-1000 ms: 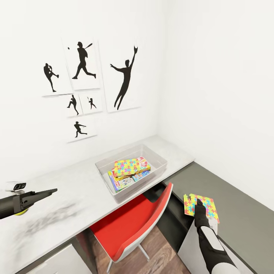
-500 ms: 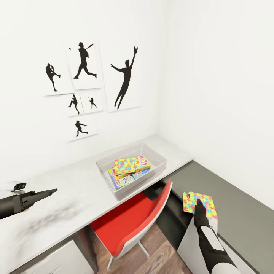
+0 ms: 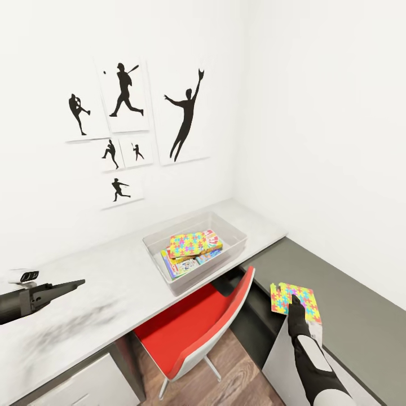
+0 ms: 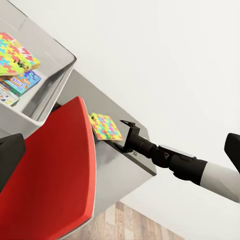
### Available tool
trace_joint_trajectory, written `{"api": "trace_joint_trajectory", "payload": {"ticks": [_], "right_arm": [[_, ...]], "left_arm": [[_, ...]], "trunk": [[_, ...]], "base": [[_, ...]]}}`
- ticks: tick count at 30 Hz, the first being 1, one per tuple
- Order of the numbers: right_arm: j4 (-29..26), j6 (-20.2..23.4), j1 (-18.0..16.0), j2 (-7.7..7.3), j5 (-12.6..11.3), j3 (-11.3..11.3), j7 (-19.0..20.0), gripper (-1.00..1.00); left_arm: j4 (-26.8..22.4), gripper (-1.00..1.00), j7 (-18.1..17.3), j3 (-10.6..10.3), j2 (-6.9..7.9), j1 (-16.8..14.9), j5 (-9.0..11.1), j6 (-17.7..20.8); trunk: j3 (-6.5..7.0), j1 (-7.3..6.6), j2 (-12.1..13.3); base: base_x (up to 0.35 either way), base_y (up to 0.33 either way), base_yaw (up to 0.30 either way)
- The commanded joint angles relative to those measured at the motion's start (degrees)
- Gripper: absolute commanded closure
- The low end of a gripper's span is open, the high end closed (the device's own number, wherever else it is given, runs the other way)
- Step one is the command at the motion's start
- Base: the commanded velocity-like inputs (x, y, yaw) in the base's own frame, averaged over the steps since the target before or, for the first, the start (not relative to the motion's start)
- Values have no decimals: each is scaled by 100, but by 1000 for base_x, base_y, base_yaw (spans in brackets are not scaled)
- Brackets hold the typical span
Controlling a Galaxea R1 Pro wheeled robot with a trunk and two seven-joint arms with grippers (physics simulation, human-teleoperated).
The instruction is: Put all the toys in the child's room - the three board games (two on the bed and one on the table), the two jigsaw puzzles on the table, and the tennis ball on the table - inside the toy box on the table in the child's room.
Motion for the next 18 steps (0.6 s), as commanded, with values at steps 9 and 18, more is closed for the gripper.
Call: {"api": "trace_joint_trajectory", "payload": {"ticks": [9, 18], "right_arm": [[70, 1, -11, 5, -54, -21, 17, -100], [157, 2, -23, 5, -48, -22, -22, -100]], "left_arm": [[0, -100, -24, 1, 2, -4, -5, 63], [0, -100, -24, 3, 4, -4, -5, 75]], "trunk": [[-44, 45, -86], [-115, 133, -247]], "base": [[0, 0, 0], [0, 0, 0]]}}
